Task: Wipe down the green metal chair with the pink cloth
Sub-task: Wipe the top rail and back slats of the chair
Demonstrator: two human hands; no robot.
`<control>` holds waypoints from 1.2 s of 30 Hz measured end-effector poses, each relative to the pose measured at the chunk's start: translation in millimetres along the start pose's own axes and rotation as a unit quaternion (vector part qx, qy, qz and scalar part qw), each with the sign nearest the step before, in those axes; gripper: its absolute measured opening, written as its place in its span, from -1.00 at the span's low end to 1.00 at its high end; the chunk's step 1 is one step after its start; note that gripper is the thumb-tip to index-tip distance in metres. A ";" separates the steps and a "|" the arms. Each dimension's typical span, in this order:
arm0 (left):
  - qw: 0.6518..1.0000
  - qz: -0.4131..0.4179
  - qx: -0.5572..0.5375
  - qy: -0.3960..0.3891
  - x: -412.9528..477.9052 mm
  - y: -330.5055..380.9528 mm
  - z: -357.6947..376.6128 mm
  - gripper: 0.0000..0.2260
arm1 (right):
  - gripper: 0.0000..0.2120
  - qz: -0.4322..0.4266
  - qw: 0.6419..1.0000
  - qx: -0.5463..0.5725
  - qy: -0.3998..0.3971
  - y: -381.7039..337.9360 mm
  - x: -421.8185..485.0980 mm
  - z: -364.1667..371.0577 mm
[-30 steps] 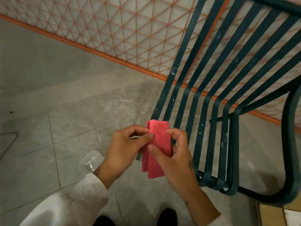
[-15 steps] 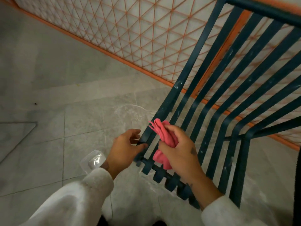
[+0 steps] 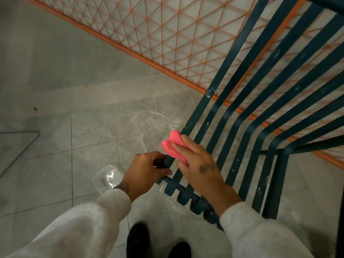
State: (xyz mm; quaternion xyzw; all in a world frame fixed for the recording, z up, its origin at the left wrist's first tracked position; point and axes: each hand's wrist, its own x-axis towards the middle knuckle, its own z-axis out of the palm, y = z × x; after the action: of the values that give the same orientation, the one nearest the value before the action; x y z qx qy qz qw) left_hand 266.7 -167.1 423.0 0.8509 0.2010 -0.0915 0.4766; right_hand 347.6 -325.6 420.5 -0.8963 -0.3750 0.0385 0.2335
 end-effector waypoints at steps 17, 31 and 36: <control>0.991 0.007 -0.099 -0.090 -3.6 -18.9 -13.0 -0.79 | -0.50 0.072 0.991 0.107 0.025 -3.5 -25.8 20.3; 0.997 0.031 -0.029 -0.071 -0.3 -34.0 -12.8 -0.83 | -0.56 0.072 0.988 0.066 0.119 -45.0 -67.9 66.3; 0.996 0.033 -0.050 -0.066 0.2 -32.5 -12.7 -0.80 | -0.55 0.043 0.989 0.065 0.126 -21.2 -45.2 47.9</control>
State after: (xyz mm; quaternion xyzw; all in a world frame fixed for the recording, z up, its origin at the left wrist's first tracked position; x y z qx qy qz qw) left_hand 252.5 -141.2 404.6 0.8241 0.1452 -0.1217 0.5338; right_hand 289.7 -325.3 382.6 -0.8922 -0.3003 -0.0406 0.3350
